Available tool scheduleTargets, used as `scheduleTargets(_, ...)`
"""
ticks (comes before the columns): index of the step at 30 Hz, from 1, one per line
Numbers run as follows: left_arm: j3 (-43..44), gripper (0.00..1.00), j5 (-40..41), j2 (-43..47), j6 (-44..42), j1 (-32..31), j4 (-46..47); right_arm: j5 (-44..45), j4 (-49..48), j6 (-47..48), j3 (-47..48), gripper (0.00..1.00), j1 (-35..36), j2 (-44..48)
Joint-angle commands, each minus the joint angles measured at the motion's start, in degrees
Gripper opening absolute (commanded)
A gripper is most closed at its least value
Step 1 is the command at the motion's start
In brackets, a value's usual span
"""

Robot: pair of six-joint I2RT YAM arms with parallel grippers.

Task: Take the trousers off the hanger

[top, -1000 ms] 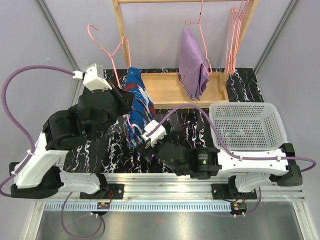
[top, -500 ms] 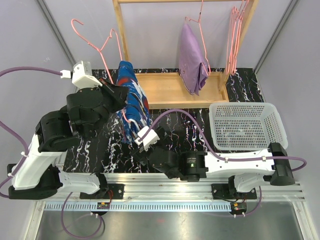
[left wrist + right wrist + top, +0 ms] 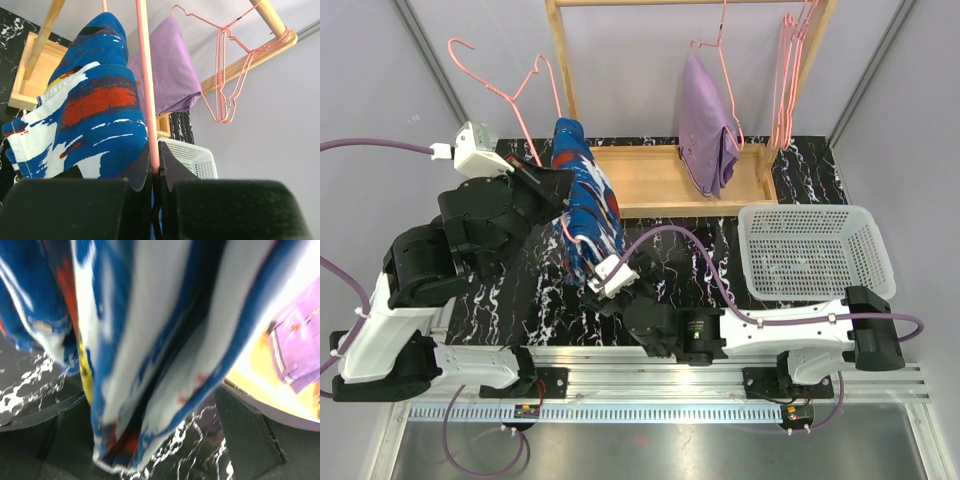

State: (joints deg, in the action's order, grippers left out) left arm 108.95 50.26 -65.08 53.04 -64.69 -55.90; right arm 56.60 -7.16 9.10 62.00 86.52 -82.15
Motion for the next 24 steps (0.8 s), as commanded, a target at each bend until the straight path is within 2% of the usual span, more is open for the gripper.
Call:
scheduleTargets(1,0.4,0.0,0.1,1.5,2.5,-0.3,10.3,2.1,-17.3,11.8,-1.1,0.95,-0.5,3.9)
scheduleTargets(10,-2.2,0.0,-2.7,1.9,3.8,-0.3,12.4,-3.3,-31.2,25.1,-0.7,0.95,-1.6,3.8)
scheduleTargets(18,-2.4,0.0,-3.8,1.5,3.7,-0.2,12.4,-7.2,-34.7,30.0,2.2,0.94,-3.8,5.7)
scheduleTargets(24,-3.7,0.0,-3.4,1.5,4.2,-0.3,12.3,-12.7,-31.2,28.5,4.4,0.9,-4.0,9.4)
